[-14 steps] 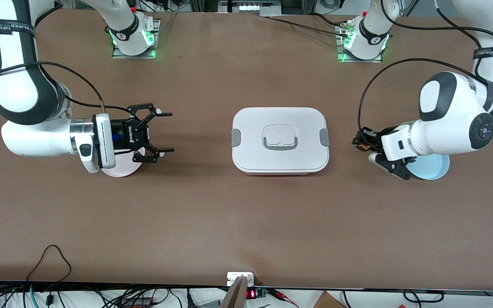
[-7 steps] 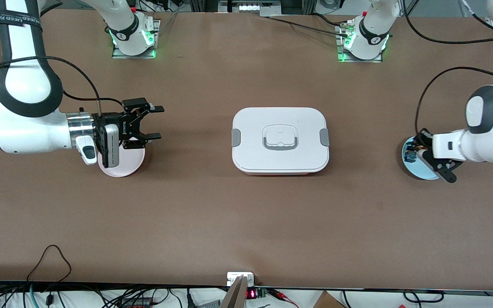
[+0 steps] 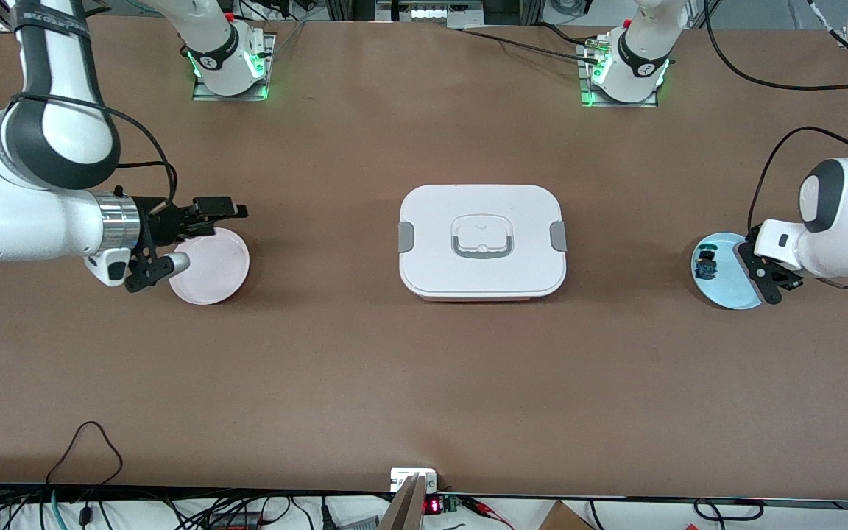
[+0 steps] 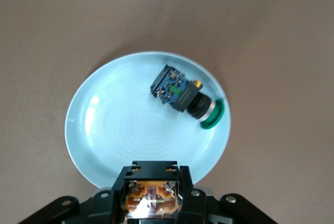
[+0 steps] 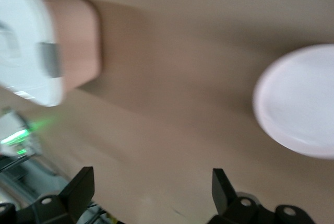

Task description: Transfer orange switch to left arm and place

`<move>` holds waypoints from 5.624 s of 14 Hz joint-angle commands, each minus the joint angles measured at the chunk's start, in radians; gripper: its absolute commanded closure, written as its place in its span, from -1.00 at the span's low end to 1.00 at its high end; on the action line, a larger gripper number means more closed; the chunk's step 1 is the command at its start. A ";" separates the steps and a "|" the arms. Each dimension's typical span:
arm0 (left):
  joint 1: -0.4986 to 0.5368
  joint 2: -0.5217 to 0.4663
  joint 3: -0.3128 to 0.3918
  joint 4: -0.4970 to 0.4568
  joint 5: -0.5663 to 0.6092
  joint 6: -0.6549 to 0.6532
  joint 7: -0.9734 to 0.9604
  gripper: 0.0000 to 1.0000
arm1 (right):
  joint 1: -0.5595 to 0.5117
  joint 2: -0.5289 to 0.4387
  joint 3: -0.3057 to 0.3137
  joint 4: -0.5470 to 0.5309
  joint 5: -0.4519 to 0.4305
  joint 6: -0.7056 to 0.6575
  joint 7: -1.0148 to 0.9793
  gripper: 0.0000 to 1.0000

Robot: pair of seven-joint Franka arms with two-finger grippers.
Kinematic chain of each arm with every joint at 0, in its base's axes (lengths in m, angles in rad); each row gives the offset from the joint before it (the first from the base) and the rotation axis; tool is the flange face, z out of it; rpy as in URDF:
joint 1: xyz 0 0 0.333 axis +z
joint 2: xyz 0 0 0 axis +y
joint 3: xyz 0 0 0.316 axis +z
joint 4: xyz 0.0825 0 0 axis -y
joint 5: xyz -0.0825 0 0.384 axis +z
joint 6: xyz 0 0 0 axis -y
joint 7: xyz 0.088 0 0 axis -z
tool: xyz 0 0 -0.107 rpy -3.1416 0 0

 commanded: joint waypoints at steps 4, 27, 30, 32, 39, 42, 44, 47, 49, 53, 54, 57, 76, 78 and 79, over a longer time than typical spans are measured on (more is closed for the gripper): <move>0.109 0.045 -0.018 -0.125 0.030 0.286 0.242 0.61 | -0.008 -0.011 0.007 0.106 -0.432 -0.097 0.052 -1.00; 0.108 -0.027 -0.310 0.252 -0.085 -0.500 -0.280 -1.00 | -0.144 -0.224 0.009 -0.006 -0.385 0.090 0.127 -1.00; 0.095 -0.025 -0.357 0.298 -0.122 -0.578 -0.582 -1.00 | -0.144 -0.215 0.007 0.004 -0.370 0.093 0.128 -1.00; 0.048 -0.024 -0.374 0.353 -0.146 -0.594 -0.722 -1.00 | -0.143 -0.213 0.007 0.010 -0.373 0.108 0.128 -1.00; -0.079 -0.009 -0.373 0.649 -0.171 -0.731 -0.982 -1.00 | -0.140 -0.224 0.012 0.020 -0.382 0.122 0.128 -1.00; -0.168 -0.068 -0.219 0.704 -0.200 -0.618 -0.989 -1.00 | -0.173 -0.221 0.048 0.021 -0.382 0.133 0.128 -1.00; -0.384 -0.195 0.098 0.621 -0.362 -0.582 -1.050 -1.00 | -0.279 -0.222 0.155 0.021 -0.387 0.134 0.127 -1.00; -0.619 -0.396 0.372 0.390 -0.429 -0.541 -1.173 -1.00 | -0.290 -0.222 0.177 0.021 -0.413 0.128 0.128 -1.00; -0.653 -0.499 0.396 0.251 -0.420 -0.478 -1.180 -1.00 | -0.292 -0.224 0.174 0.024 -0.411 0.125 0.135 -1.00; -0.655 -0.469 0.391 0.269 -0.340 -0.490 -1.170 -1.00 | -0.289 -0.242 0.174 0.021 -0.401 0.117 0.144 -1.00; -0.655 -0.469 0.391 0.271 -0.341 -0.502 -1.167 -1.00 | -0.290 -0.242 0.174 0.019 -0.399 0.123 0.144 -1.00; -0.655 -0.466 0.391 0.272 -0.349 -0.505 -1.169 -1.00 | -0.287 -0.247 0.174 0.013 -0.404 0.124 0.144 -1.00; -0.665 -0.463 0.374 0.288 -0.348 -0.530 -1.170 -1.00 | -0.292 -0.270 0.174 -0.015 -0.399 0.088 0.136 -1.00; -0.665 -0.463 0.374 0.288 -0.348 -0.530 -1.170 -1.00 | -0.293 -0.270 0.174 -0.013 -0.399 0.088 0.135 -1.00; -0.665 -0.463 0.374 0.288 -0.348 -0.530 -1.170 -1.00 | -0.293 -0.268 0.174 -0.013 -0.399 0.088 0.135 -1.00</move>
